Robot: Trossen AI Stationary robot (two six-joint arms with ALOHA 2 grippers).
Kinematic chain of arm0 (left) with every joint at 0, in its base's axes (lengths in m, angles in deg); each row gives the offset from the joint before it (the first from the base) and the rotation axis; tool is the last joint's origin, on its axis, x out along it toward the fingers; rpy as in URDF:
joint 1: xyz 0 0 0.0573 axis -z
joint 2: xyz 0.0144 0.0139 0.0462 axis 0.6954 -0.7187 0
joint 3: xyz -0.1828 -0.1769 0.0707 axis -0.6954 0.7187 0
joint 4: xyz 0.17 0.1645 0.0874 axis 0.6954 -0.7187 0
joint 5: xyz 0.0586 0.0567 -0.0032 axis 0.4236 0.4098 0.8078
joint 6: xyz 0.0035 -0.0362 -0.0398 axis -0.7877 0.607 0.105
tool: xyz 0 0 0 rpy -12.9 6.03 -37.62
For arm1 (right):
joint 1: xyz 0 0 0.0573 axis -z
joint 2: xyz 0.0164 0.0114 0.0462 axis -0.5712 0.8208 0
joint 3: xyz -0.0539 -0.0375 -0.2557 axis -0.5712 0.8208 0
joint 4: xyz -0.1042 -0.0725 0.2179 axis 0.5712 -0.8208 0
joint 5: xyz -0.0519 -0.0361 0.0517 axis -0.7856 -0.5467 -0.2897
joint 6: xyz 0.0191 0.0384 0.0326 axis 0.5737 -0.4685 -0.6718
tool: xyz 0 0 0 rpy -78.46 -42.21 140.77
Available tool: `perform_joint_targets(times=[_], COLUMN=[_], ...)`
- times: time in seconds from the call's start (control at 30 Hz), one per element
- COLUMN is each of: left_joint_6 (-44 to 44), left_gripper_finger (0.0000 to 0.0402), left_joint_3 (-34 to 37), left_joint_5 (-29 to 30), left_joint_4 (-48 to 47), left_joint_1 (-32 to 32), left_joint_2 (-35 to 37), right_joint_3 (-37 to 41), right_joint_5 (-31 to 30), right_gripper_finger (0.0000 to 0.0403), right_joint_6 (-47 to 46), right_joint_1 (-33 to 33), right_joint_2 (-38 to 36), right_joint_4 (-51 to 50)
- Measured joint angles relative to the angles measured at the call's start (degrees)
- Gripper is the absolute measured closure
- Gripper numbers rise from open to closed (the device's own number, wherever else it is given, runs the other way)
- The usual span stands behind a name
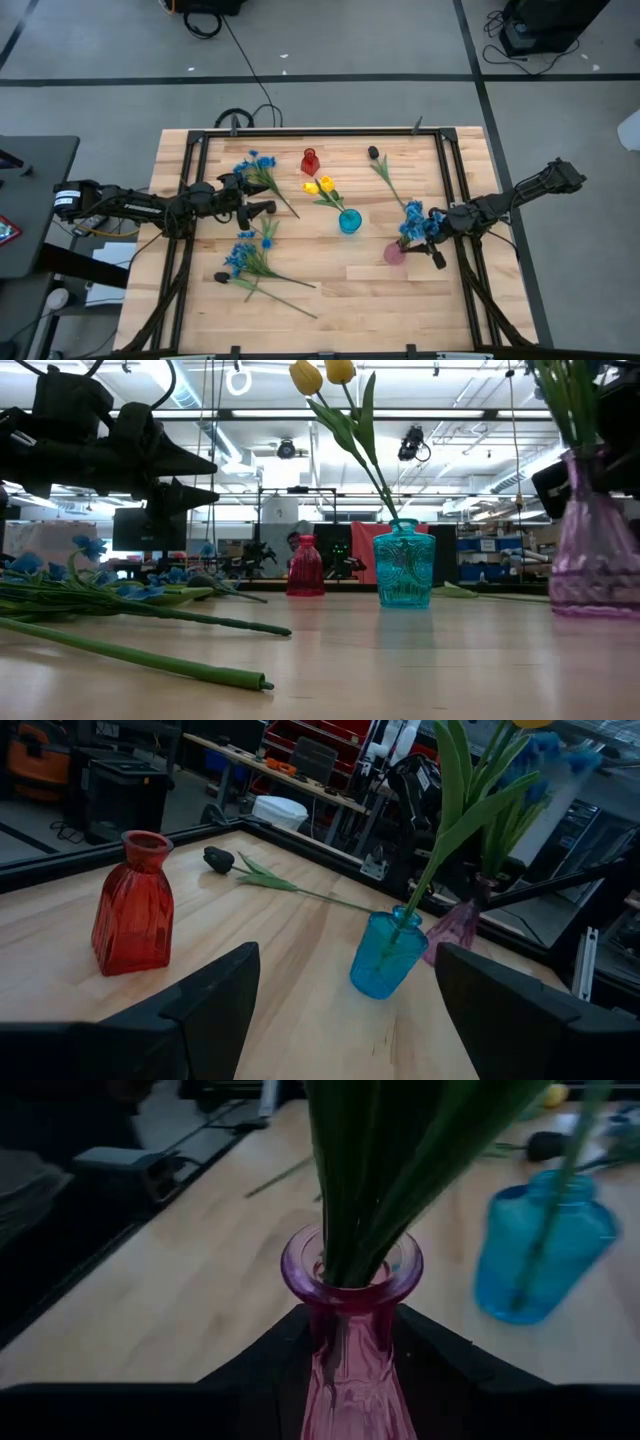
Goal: Sort flowers into vase by color
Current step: Move the pink vase to the middle top of the table
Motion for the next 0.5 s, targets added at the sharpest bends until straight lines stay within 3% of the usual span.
perform_joint_targets(times=[0.23, 0.5], left_joint_6=[-0.1, -0.7], left_gripper_finger=[0.0095, 0.0095], left_joint_3=[0.0, 0.0], left_joint_5=[0.0, 0.0], left_joint_4=[0.0, 0.0], left_joint_1=[0.0, 0.0], left_joint_2=[0.0, 0.0], right_joint_3=[0.0, 0.0], right_joint_5=[-9.1, -14.9], right_gripper_finger=[0.0259, 0.0259], right_joint_6=[0.0, -1.6], right_joint_1=[0.0, 1.1], right_joint_2=[0.0, 0.8], right_joint_4=[0.2, 2.1])
